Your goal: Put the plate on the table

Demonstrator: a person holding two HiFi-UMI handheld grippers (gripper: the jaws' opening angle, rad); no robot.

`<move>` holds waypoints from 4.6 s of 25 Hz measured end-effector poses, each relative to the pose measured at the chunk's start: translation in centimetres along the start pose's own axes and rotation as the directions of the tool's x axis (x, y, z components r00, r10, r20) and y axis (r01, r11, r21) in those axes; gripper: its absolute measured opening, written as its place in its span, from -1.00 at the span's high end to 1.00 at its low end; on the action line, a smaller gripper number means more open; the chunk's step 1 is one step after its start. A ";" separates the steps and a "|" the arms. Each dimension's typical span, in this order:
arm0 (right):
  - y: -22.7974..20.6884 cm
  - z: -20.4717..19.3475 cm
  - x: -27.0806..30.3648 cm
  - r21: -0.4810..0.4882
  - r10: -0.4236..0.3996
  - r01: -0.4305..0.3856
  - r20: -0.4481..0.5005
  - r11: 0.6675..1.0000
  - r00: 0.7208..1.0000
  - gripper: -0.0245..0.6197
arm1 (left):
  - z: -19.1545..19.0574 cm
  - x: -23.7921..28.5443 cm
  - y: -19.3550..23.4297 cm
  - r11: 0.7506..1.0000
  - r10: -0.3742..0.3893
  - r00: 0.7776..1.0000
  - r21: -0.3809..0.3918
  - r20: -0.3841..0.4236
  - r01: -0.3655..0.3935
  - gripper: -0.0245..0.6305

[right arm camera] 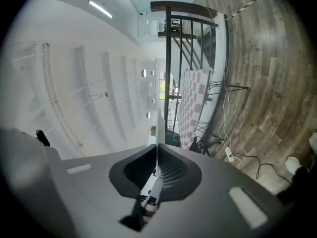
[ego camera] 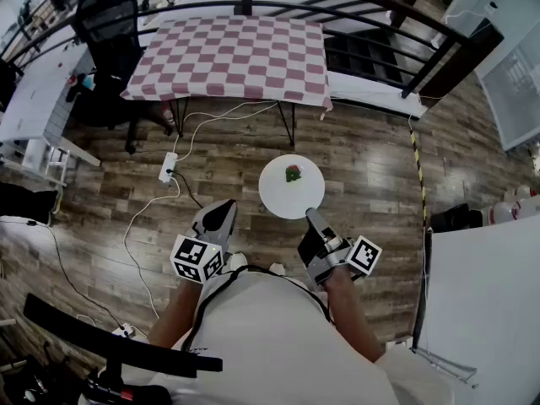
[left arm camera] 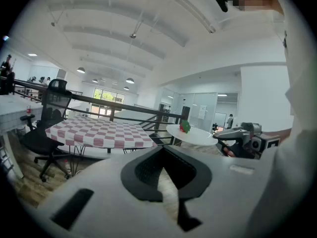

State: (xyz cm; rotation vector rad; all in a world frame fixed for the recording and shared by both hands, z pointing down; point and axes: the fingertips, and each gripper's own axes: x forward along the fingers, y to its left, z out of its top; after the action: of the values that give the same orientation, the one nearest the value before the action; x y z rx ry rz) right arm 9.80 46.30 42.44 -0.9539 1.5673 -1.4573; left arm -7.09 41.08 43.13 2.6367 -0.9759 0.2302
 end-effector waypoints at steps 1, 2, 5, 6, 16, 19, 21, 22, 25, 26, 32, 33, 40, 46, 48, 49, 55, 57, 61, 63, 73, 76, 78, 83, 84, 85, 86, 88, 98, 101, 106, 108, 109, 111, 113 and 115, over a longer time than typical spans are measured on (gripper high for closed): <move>0.2 -0.2 0.2 0.003 0.007 -0.007 -0.004 1.000 1.000 0.87 | -0.1 -0.2 0.1 1.000 0.001 1.000 0.003 -0.002 -0.001 0.90; 0.4 -0.4 0.4 0.004 0.015 -0.015 -0.008 1.000 1.000 0.87 | -0.1 -0.3 0.3 1.000 0.001 1.000 0.006 -0.004 -0.001 0.90; 0.9 -1.1 1.0 -0.006 0.035 -0.035 -0.020 0.999 0.999 0.86 | 0.0 -0.7 1.0 1.000 0.003 1.000 0.013 -0.004 -0.003 0.90; 1.1 -1.4 1.2 -0.008 0.038 -0.038 -0.022 0.999 0.999 0.86 | 0.0 -0.9 1.3 1.000 0.004 1.000 0.013 -0.003 -0.004 0.90; 1.0 -2.8 2.1 -0.013 0.036 -0.037 -0.018 0.999 0.999 0.86 | -0.3 -2.0 2.8 1.000 -0.002 1.000 -0.001 -0.005 0.002 0.90; 0.7 -3.2 2.6 -0.013 0.029 -0.029 -0.012 0.999 1.000 0.86 | -0.5 -2.5 3.8 1.000 -0.001 1.000 -0.004 -0.005 0.001 0.90; 0.4 -3.7 2.9 -0.009 0.021 -0.022 -0.006 1.000 1.000 0.86 | -0.7 -2.9 4.5 1.000 0.000 1.000 -0.008 -0.005 0.000 0.90; 0.3 -3.9 3.1 -0.008 0.018 -0.018 -0.003 1.000 1.000 0.86 | -0.7 -3.2 4.9 1.000 0.000 1.000 -0.009 -0.005 0.000 0.90; 0.1 -4.7 3.8 -0.016 0.016 -0.016 0.005 1.000 1.000 0.85 | -0.9 -4.1 6.3 1.000 0.001 1.000 -0.009 -0.004 -0.001 0.90; 0.0 -4.9 4.1 -0.019 0.017 -0.017 0.008 1.000 1.000 0.86 | -1.0 -4.4 6.8 1.000 0.002 1.000 -0.008 -0.005 -0.002 0.90; 0.2 -6.2 5.6 -0.030 0.023 -0.023 0.026 0.999 0.999 0.86 | -1.2 -6.0 9.4 1.000 0.002 1.000 -0.007 -0.007 -0.002 0.90; 0.3 -6.5 5.8 -0.031 0.022 -0.022 0.028 0.999 0.999 0.85 | -1.2 -6.2 9.8 1.000 0.002 1.000 -0.007 -0.005 -0.002 0.90; -0.1 -7.7 6.6 -0.034 0.008 -0.007 0.035 0.999 0.999 0.85 | -1.6 -8.5 12.2 0.999 0.032 0.999 -0.031 0.008 -0.032 0.90; 0.5 -8.8 7.4 -0.052 0.014 -0.013 0.015 0.999 1.000 0.85 | -2.7 -10.5 13.9 0.997 0.063 0.998 -0.045 0.002 -0.063 0.90; 0.3 -9.0 7.6 -0.055 0.011 -0.011 0.013 0.998 1.000 0.85 | -2.9 -11.0 14.1 0.996 0.070 0.998 -0.051 0.006 -0.069 0.90; 0.2 -9.1 7.8 -0.054 0.011 -0.010 0.012 0.999 1.000 0.85 | -3.1 -11.1 14.3 0.996 0.073 0.997 -0.054 0.008 -0.073 0.90; -0.3 -9.6 8.4 -0.035 0.000 0.000 0.000 0.999 1.000 0.85 | -3.5 -11.1 14.5 0.994 0.079 0.997 -0.069 -0.002 -0.079 0.90; -0.6 -9.4 8.8 -0.033 0.001 -0.001 -0.001 0.999 1.000 0.85 | -3.4 -10.9 14.8 0.994 0.082 0.997 -0.067 -0.001 -0.082 0.90; -0.9 -8.7 9.5 -0.027 0.005 -0.005 -0.002 1.000 1.000 0.85 | -3.3 -10.3 15.4 0.994 0.091 0.996 -0.064 -0.008 -0.091 0.90; -0.7 -7.9 10.3 -0.024 0.009 -0.009 -0.001 1.000 1.000 0.85 | -3.1 -9.4 15.8 0.994 0.091 0.996 -0.062 -0.014 -0.092 0.90; -1.5 -3.7 14.6 -0.017 0.013 -0.014 -0.020 1.000 1.000 0.85 | -1.0 -3.8 17.6 0.995 0.086 0.996 -0.053 -0.029 -0.087 0.90; -1.3 -1.9 16.3 -0.019 0.025 -0.026 -0.035 0.999 0.999 0.85 | 0.0 -1.5 18.2 0.995 0.088 0.996 -0.047 -0.026 -0.089 0.90; -1.4 -0.8 17.5 -0.023 0.033 -0.034 -0.047 0.999 0.998 0.85 | 0.5 -0.1 18.8 0.995 0.091 0.996 -0.042 -0.026 -0.092 0.90; -2.0 1.8 20.2 -0.008 0.033 -0.034 -0.065 0.999 0.997 0.85 | 2.4 3.4 20.1 0.994 0.099 0.995 -0.034 -0.024 -0.100 0.90; -2.1 2.5 20.8 -0.007 0.030 -0.031 -0.070 1.000 0.997 0.85 | 2.8 4.1 20.3 0.994 0.102 0.994 -0.034 -0.023 -0.103 0.90; -2.2 3.1 21.4 -0.005 0.027 -0.027 -0.074 1.000 0.997 0.85 | 3.3 4.7 20.6 0.994 0.106 0.994 -0.035 -0.021 -0.107 0.90; -2.2 3.7 22.1 -0.004 0.024 -0.025 -0.078 1.000 0.997 0.85 | 3.7 5.3 20.9 0.993 0.111 0.994 -0.035 -0.020 -0.112 0.90; -2.2 5.0 23.4 -0.002 0.022 -0.022 -0.088 1.000 0.996 0.85 | 4.4 6.5 21.5 0.992 0.122 0.992 -0.038 -0.021 -0.123 0.90; -2.0 12.2 27.7 -0.003 0.029 -0.029 -0.126 1.000 0.992 0.85 | 7.5 13.8 22.7 0.988 0.149 0.988 -0.043 -0.030 -0.151 0.90; -2.5 14.0 28.0 -0.002 0.022 -0.022 -0.128 1.000 0.992 0.85 | 7.8 15.8 22.3 0.988 0.146 0.989 -0.042 -0.038 -0.148 0.90; -3.5 17.1 28.1 0.009 0.017 -0.016 -0.136 1.000 0.991 0.85 | 7.9 18.9 21.5 0.987 0.151 0.987 -0.039 -0.050 -0.153 0.90; -4.1 18.3 28.2 0.008 0.014 -0.013 -0.146 1.000 0.989 0.85 | 8.0 20.0 21.3 0.987 0.157 0.986 -0.036 -0.052 -0.159 0.90; -4.3 18.8 28.3 0.006 0.012 -0.012 -0.152 1.000 0.988 0.85 | 8.1 20.4 21.1 0.986 0.161 0.986 -0.035 -0.052 -0.163 0.90; -4.7 19.7 28.4 0.003 0.011 -0.010 -0.166 1.000 0.986 0.85 | 8.2 21.2 20.8 0.985 0.167 0.985 -0.035 -0.053 -0.168 0.90; -5.0 20.3 28.5 0.002 0.012 -0.012 -0.179 1.000 0.984 0.85 | 8.1 21.9 20.5 0.984 0.171 0.984 -0.036 -0.054 -0.173 0.90; -5.1 20.8 28.5 0.004 0.018 -0.018 -0.186 1.000 0.982 0.85 | 8.0 22.5 20.1 0.984 0.172 0.983 -0.033 -0.060 -0.174 0.90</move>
State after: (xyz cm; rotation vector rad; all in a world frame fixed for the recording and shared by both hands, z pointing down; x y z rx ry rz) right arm 16.97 11.51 45.23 -0.8190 1.7034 -1.5726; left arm -3.04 10.29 46.30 2.4982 -1.1792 0.3217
